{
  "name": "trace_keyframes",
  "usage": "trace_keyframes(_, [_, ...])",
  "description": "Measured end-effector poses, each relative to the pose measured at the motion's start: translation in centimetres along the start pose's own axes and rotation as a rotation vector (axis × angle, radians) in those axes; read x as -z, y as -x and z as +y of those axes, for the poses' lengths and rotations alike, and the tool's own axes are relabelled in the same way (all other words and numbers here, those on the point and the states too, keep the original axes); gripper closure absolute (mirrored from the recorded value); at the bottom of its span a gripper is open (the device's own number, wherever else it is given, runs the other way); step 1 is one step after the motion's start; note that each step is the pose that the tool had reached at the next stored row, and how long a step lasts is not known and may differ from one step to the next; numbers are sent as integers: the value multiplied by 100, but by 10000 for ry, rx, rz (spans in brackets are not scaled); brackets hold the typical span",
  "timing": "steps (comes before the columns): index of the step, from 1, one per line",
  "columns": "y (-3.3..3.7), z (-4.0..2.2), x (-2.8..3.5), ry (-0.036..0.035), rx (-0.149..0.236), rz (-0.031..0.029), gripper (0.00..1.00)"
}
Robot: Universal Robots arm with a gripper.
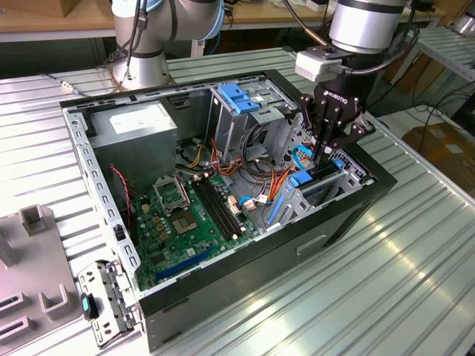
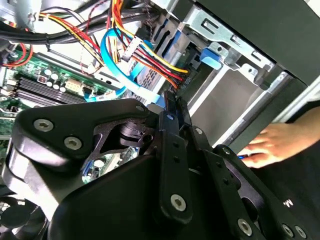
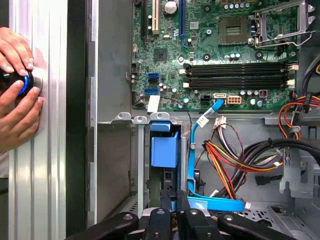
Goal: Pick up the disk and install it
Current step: 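Insert the second disk wire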
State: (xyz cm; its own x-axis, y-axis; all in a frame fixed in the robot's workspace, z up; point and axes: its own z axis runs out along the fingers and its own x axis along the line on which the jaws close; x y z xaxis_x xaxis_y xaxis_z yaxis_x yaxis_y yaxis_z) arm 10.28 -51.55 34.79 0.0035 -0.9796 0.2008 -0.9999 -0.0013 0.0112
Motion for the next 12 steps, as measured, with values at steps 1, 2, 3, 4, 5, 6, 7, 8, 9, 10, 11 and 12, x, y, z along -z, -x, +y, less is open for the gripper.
trace_keyframes(1, [-10,0,-4,0,1,-81,84])
trace_keyframes(2, [-25,0,-10,-1,2,-185,84])
trace_keyframes(3, [-39,0,-15,-1,3,-274,84])
trace_keyframes(4, [-64,0,-22,-2,5,-405,84])
trace_keyframes(5, [-87,0,-27,-2,6,-503,84])
trace_keyframes(6, [-98,0,-29,-2,6,-538,84])
trace_keyframes(7, [-100,0,-29,-2,6,-543,84])
trace_keyframes(8, [-101,0,-30,-2,6,-544,84])
trace_keyframes(9, [-103,0,-30,-4,6,-544,84])
trace_keyframes(10, [-107,-1,-31,-12,6,-552,84])
trace_keyframes(11, [-112,-1,-32,-18,5,-579,84])
trace_keyframes(12, [-124,0,-35,-20,4,-646,84])
